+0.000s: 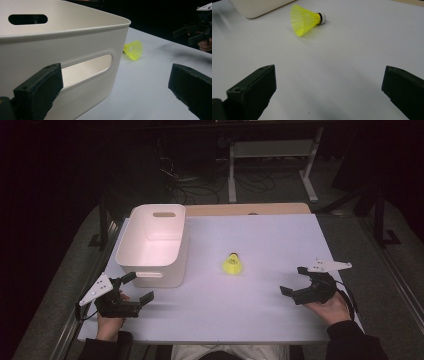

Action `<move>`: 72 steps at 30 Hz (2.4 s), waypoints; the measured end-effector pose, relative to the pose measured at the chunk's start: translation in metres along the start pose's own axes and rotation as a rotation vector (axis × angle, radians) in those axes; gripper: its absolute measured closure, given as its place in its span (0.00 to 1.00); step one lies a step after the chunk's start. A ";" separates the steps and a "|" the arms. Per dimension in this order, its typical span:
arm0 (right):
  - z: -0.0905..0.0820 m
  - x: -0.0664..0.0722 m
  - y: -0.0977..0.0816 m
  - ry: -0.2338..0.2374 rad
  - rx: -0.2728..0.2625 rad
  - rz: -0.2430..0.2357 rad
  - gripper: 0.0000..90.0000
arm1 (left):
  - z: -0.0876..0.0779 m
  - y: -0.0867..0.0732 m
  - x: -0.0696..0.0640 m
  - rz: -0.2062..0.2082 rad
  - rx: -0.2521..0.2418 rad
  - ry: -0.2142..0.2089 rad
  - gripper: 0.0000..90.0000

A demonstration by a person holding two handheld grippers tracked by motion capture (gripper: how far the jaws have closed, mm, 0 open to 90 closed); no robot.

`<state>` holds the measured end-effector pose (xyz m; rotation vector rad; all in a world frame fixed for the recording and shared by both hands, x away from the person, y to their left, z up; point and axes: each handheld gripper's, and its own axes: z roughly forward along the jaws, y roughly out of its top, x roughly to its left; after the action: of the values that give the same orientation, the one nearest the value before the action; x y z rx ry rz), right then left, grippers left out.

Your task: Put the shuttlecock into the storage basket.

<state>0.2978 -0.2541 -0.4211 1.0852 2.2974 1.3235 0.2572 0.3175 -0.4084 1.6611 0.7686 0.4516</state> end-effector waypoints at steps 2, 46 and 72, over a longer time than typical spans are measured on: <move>0.000 0.000 0.000 -0.001 0.002 -0.002 0.00 | 0.000 0.000 0.000 0.001 0.000 -0.001 0.00; -0.003 0.006 0.016 -0.003 0.020 -0.050 0.00 | -0.001 -0.001 -0.001 0.018 0.017 -0.004 0.00; -0.004 0.003 0.045 0.025 0.034 -0.077 0.00 | -0.001 -0.001 -0.001 0.027 0.025 -0.004 0.00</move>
<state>0.3146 -0.2410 -0.3814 0.9847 2.3625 1.2808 0.2551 0.3176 -0.4091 1.6973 0.7522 0.4597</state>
